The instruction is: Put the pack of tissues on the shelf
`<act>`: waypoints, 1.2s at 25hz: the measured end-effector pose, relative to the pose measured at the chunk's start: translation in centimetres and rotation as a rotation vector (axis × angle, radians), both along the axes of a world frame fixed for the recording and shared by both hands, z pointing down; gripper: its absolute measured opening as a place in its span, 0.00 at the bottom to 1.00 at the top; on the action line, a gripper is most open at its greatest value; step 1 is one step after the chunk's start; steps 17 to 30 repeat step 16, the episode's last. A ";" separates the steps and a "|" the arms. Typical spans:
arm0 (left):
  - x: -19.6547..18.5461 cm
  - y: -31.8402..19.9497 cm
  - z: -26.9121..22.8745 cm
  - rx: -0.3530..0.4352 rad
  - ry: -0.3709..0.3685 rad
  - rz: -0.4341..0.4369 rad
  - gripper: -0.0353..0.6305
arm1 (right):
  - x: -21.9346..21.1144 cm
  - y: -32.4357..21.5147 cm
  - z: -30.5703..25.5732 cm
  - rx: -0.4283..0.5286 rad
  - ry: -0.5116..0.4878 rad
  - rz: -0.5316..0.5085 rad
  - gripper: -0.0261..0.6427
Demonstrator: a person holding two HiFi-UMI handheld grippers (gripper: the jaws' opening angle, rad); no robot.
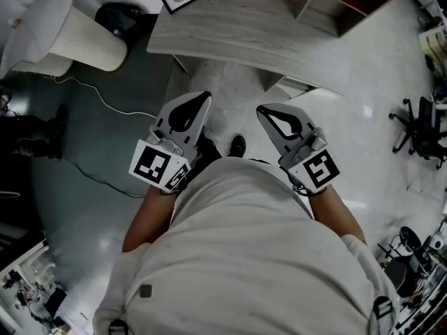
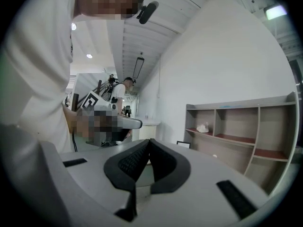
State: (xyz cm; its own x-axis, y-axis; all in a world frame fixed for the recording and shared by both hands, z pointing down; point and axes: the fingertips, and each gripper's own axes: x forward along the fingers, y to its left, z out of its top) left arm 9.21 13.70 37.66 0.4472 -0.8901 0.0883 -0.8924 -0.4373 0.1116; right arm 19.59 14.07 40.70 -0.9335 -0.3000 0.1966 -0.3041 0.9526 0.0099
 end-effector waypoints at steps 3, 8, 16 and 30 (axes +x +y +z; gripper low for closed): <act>0.3 0.2 0.2 -0.003 0.001 0.003 0.08 | 0.3 0.2 0.1 -0.003 0.000 0.004 0.07; 0.4 0.3 0.2 -0.003 0.004 0.008 0.08 | 0.5 0.1 -0.1 0.006 0.000 0.005 0.07; -0.4 0.9 0.9 -0.015 0.016 -0.002 0.08 | -0.3 0.3 0.3 0.006 0.001 0.002 0.07; -0.4 0.9 0.9 -0.015 0.016 -0.002 0.08 | -0.3 0.3 0.3 0.006 0.001 0.002 0.07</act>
